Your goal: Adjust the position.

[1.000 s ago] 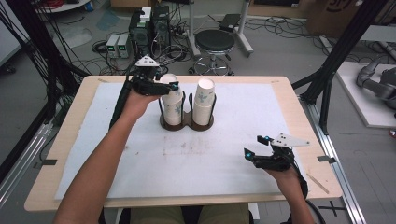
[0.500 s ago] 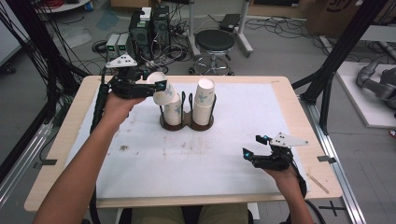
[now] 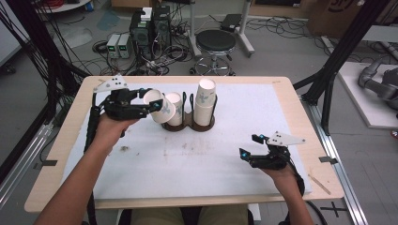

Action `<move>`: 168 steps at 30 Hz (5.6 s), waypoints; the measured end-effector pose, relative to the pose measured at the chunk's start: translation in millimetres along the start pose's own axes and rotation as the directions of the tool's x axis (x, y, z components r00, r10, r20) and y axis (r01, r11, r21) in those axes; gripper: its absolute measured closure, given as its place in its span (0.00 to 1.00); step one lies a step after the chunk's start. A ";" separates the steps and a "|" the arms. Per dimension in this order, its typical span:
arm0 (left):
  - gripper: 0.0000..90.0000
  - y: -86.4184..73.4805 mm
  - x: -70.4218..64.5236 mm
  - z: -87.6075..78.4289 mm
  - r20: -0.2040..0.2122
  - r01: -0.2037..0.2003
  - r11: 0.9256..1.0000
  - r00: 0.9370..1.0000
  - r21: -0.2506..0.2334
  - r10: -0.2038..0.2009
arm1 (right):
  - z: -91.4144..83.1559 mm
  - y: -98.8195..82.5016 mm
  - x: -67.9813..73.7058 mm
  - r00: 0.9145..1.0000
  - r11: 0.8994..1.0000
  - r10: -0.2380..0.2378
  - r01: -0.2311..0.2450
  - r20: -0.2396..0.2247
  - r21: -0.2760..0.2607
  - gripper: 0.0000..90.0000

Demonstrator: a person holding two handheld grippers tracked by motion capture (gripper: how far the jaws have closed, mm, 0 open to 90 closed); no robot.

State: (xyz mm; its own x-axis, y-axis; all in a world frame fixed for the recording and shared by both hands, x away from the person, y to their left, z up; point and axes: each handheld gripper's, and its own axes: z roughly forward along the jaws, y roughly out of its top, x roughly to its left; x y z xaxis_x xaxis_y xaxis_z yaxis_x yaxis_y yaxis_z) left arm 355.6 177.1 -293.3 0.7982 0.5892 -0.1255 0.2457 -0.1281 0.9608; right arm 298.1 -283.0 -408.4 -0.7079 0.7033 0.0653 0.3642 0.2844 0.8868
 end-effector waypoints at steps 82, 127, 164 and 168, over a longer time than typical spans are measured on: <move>0.41 -53.7 -91.1 58.6 0.419 -0.169 0.981 0.901 0.090 0.117 | 76.1 49.6 79.7 0.806 0.957 -0.275 0.282 -0.524 -0.069 0.36; 0.18 -50.5 -80.9 52.6 0.418 -0.257 0.935 0.898 0.245 0.138 | 78.6 101.1 87.6 0.693 0.717 -0.473 0.662 -0.544 0.220 0.38; 0.42 -60.2 -69.4 54.0 0.417 -0.248 0.945 0.898 0.211 0.143 | 61.4 107.9 77.0 0.781 0.847 -0.392 0.513 -0.486 0.140 0.22; 0.42 -63.1 -63.0 49.3 0.408 -0.204 0.966 0.904 0.157 0.125 | 49.5 109.9 67.9 0.804 0.894 -0.370 0.445 -0.465 0.057 0.22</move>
State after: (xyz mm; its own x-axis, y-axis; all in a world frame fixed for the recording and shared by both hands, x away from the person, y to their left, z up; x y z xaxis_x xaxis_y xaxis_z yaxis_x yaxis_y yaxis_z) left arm 317.0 108.8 -358.2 0.9770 0.1913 -0.0945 0.1608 -0.3693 0.9153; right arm 320.1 -171.7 -329.1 -0.9856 0.1569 -0.0627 0.0456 0.6042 0.7955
